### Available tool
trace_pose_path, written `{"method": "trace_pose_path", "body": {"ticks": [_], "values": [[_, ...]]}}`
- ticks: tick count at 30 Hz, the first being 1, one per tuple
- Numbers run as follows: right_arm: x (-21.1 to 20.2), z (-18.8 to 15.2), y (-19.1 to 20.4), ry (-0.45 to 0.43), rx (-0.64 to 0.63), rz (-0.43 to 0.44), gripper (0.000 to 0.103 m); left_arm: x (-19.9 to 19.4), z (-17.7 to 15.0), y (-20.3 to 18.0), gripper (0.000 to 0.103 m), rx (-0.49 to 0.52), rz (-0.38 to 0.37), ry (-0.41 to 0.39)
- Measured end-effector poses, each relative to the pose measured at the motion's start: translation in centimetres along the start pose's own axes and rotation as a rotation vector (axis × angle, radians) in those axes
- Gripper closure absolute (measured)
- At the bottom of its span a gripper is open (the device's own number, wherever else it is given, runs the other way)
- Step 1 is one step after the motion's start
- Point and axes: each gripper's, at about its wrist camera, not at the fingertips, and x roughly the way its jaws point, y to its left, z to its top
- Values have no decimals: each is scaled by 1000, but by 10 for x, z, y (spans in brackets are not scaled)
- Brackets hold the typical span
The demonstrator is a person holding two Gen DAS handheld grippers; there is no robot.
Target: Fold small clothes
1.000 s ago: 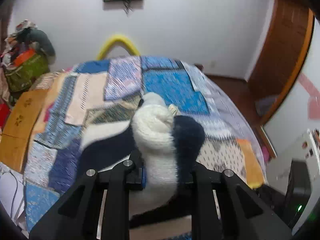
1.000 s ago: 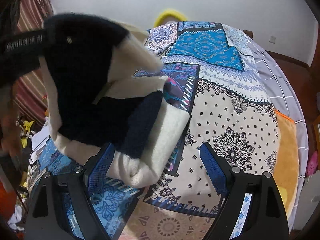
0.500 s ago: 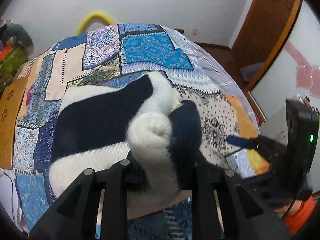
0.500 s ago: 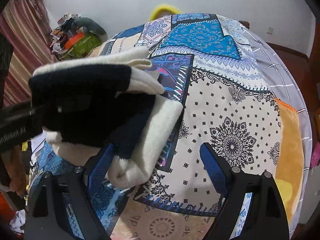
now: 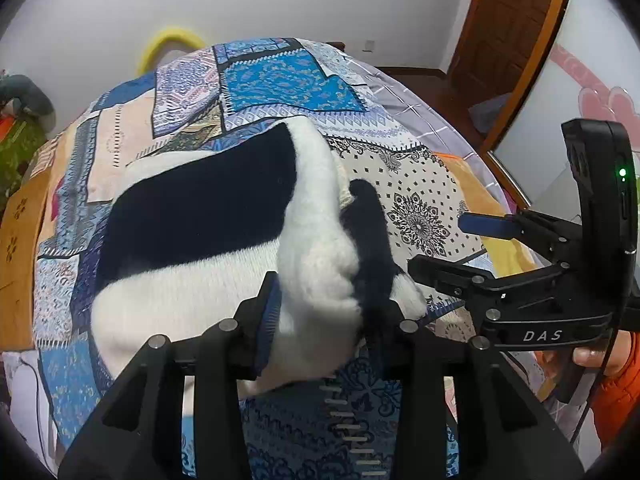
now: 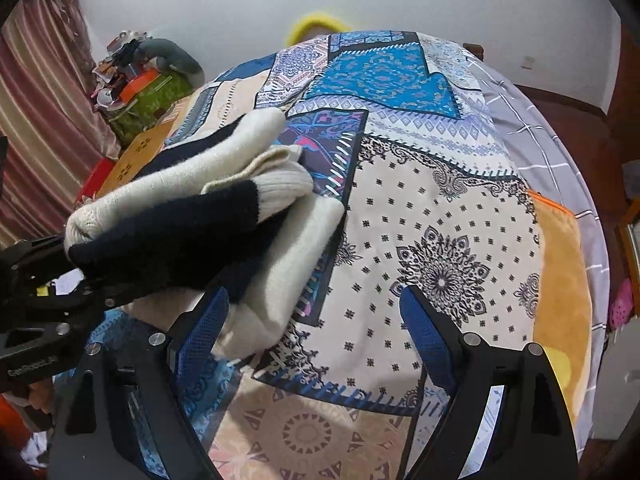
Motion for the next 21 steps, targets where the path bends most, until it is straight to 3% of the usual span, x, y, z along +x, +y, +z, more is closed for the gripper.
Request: {"method": "trace_pose_path", "body": {"ticks": [8, 11, 14, 21], "values": [[-17, 2, -4, -27, 13, -9, 18, -22, -9, -4, 57, 40, 8, -22], [-28, 8, 3, -62, 4, 6, 18, -35, -13, 10, 49, 1, 6, -32], [-38, 14, 14, -93, -18, 17, 18, -46, -19, 30, 47, -51, 2, -41], [-43, 26, 52, -135, -92, 80, 18, -50, -51, 74, 43, -93, 98, -10]]}}
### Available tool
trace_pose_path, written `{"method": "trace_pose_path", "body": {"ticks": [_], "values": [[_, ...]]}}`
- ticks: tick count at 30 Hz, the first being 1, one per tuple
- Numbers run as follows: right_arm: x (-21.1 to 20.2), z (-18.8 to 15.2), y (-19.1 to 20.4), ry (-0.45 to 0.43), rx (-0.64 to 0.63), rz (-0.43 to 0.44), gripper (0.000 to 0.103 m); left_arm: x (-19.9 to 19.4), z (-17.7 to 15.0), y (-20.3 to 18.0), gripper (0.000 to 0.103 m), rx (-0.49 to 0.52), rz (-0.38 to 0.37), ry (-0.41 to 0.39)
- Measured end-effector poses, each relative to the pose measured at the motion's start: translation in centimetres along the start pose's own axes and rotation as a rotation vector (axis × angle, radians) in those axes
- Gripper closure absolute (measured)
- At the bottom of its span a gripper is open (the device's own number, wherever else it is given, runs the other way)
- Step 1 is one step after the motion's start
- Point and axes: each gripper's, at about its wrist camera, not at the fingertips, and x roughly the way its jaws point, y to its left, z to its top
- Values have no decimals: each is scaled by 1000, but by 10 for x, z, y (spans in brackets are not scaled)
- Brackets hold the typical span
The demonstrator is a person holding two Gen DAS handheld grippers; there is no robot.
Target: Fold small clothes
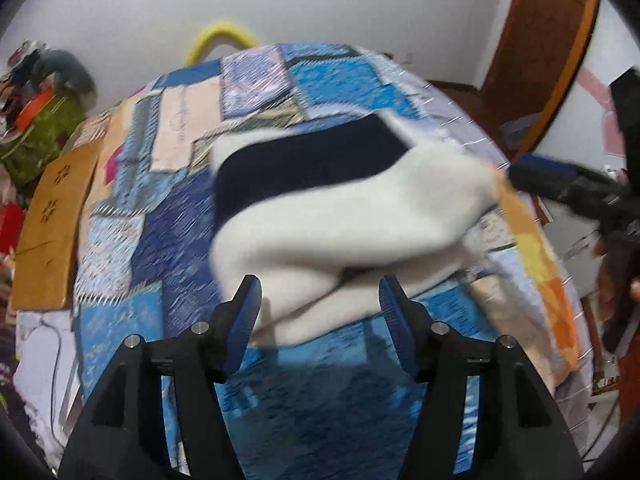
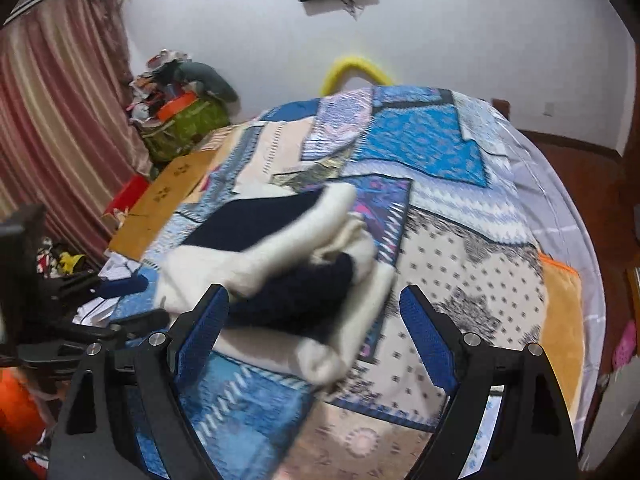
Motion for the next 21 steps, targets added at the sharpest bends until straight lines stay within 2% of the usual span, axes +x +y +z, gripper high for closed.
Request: {"method": "trace_pose_path", "body": {"ticks": [4, 8, 10, 11, 14, 16, 19, 21], "values": [[8, 1, 17, -1, -40, 22, 18, 12, -16, 25, 43, -34, 35, 43], [24, 2, 28, 19, -59, 30, 19, 24, -23, 45, 43, -99, 22, 67], [31, 1, 28, 35, -40, 41, 25, 26, -25, 51, 43, -130, -4, 63], [34, 0, 28, 43, -30, 45, 31, 28, -25, 52, 43, -139, -16, 63], [43, -2, 26, 64, 2, 55, 36, 34, -25, 53, 43, -141, -22, 65], [48, -4, 26, 76, 14, 57, 43, 39, -25, 52, 43, -135, -17, 74], [54, -9, 24, 95, 27, 56, 60, 49, -27, 54, 42, -140, -11, 94], [54, -11, 23, 93, 27, 56, 76, 53, -29, 61, 40, -184, -32, 102]]}}
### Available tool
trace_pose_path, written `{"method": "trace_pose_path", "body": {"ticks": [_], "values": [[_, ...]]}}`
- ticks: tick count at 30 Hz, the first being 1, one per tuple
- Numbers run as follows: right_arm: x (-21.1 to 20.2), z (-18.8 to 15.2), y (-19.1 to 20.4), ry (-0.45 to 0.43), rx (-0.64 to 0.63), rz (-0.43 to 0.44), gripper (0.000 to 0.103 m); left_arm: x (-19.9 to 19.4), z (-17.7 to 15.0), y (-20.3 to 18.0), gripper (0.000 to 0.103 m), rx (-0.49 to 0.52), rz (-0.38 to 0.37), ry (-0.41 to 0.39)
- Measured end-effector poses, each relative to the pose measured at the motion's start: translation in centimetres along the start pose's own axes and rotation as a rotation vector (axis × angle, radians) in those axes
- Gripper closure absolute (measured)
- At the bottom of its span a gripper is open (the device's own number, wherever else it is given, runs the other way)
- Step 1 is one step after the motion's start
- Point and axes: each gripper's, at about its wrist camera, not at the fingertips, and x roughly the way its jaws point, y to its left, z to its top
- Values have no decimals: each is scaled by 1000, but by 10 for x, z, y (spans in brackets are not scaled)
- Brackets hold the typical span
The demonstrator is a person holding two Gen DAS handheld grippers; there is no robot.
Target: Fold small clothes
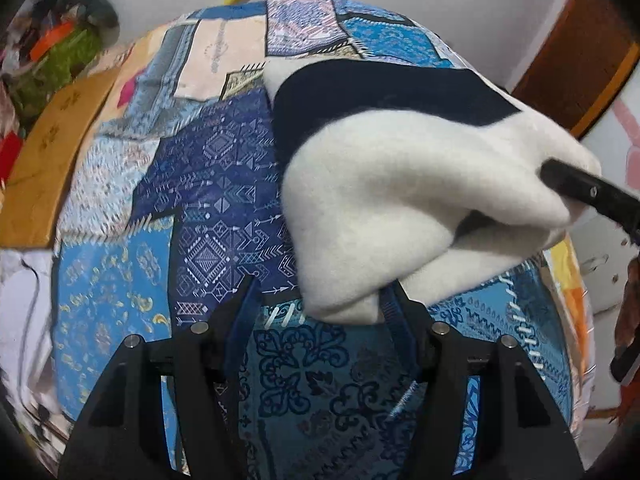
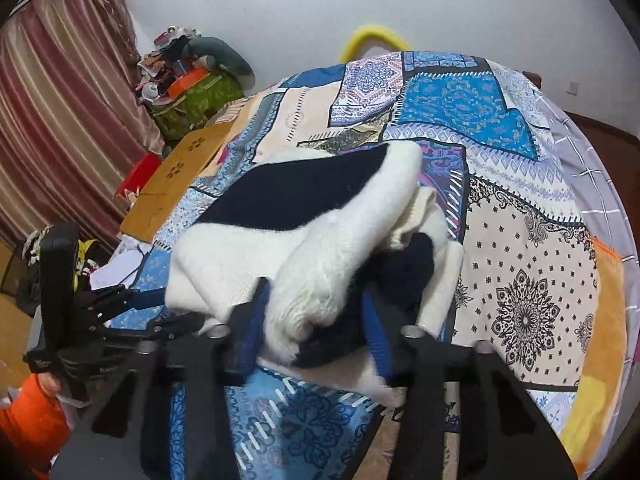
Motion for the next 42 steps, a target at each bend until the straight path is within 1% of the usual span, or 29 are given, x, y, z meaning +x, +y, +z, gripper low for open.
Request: {"method": "trace_pose_path", "body": {"ticks": [1, 3, 5, 7, 10, 13, 15, 16, 18, 22, 25, 28, 31, 32, 34, 37, 39, 42], "values": [[-1, 0, -1, -5, 6, 4, 77, 0, 1, 5, 40, -33, -15, 2], [-9, 0, -2, -37, 15, 10, 82, 0, 1, 16, 39, -96, -42, 3], [-17, 2, 0, -62, 8, 8, 83, -2, 1, 22, 39, -131, -54, 1], [-24, 4, 4, -87, -9, 2, 84, -6, 0, 25, 39, -141, -50, -8], [-34, 7, 14, -118, -47, 0, 85, -15, -1, 25, 39, -136, -23, -37], [-39, 5, 18, -135, -57, 5, 85, -25, -1, 27, 39, -145, -12, -68], [-37, 0, 13, -125, -51, -5, 85, -29, -1, 30, 39, -153, 2, -82], [-34, -2, 10, -116, -42, -10, 85, -31, -2, 31, 39, -153, -2, -84], [-28, -9, -1, -89, -13, -14, 85, -30, -3, 32, 39, -148, -9, -74], [-19, -24, -16, -50, 27, -21, 85, -25, -7, 30, 39, -115, 20, -58], [-11, -35, -15, -26, 6, -50, 85, -20, -11, 37, 38, -149, 9, -39], [-10, -38, -12, -25, -9, -64, 85, -18, -16, 45, 38, -173, 8, -25], [-12, -35, -10, -24, -18, -71, 84, -20, -19, 50, 38, -144, 94, -24], [-13, -34, -10, -23, -18, -70, 84, -20, -19, 53, 38, -134, 108, -21], [-15, -33, -10, -23, -16, -68, 81, -22, -20, 60, 38, -134, 113, -15], [-19, -34, -9, -36, -23, -80, 77, -27, -20, 66, 38, -128, 133, -27], [-22, -34, -9, -43, -24, -92, 73, -32, -18, 66, 38, -114, 150, -40], [-28, -33, -10, -49, -14, -96, 68, -37, -12, 63, 38, -98, 149, -54]]}}
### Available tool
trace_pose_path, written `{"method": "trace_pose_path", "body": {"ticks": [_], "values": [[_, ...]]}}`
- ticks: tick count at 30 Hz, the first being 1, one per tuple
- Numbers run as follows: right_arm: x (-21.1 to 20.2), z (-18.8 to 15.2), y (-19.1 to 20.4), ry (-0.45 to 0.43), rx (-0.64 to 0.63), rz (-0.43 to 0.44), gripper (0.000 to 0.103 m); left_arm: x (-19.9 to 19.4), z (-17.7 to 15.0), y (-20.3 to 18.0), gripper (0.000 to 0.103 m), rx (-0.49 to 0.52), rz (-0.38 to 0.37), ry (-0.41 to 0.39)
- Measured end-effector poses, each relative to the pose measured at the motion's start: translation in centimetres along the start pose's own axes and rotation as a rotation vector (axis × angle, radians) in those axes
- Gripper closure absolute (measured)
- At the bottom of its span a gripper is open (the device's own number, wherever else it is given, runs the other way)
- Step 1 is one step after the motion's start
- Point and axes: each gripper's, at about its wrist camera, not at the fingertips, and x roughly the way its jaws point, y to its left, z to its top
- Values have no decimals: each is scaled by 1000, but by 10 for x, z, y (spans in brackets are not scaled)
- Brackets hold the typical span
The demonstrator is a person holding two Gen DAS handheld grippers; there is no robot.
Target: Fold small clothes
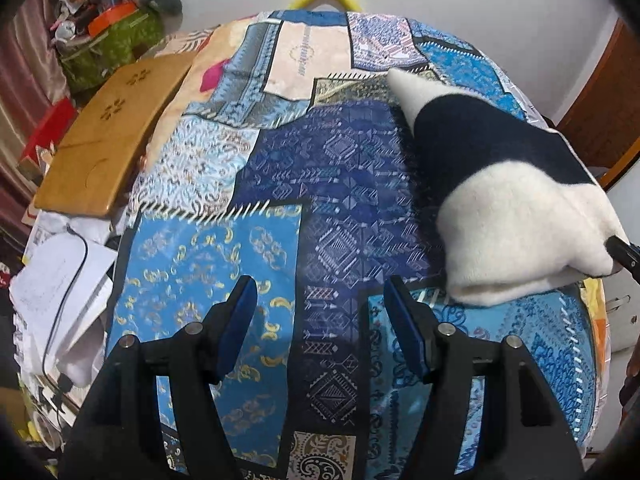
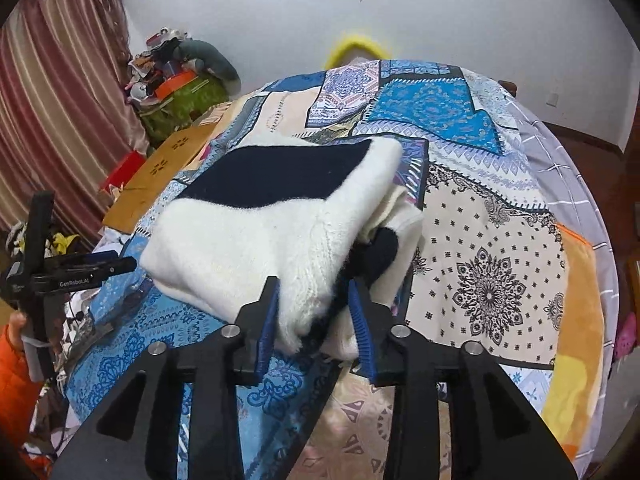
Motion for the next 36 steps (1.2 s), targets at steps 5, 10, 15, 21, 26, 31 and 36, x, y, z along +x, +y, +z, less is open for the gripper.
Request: {"method": "trace_pose_path", "body": {"ticks": [5, 10, 15, 21, 26, 31, 36], "values": [[-14, 6, -2, -25, -5, -19, 62, -9, 18, -10, 38, 30, -42, -29], [-26, 19, 0, -62, -36, -67, 42, -12, 43, -21, 38, 43, -91, -50], [-23, 35, -6, -77, -41, -107, 22, -7, 65, -41, 32, 111, -108, -63], [8, 47, -28, 6, 69, -53, 19, 15, 83, -56, 31, 117, -167, -2], [38, 46, -49, 97, 203, 45, 19, 32, 98, -55, 22, 61, -225, 25], [56, 41, -58, 153, 273, 126, 18, 51, 108, -56, 19, 14, -321, 91], [72, 35, -65, 203, 349, 193, 14, 74, 111, -58, 17, -46, -427, 180]]}}
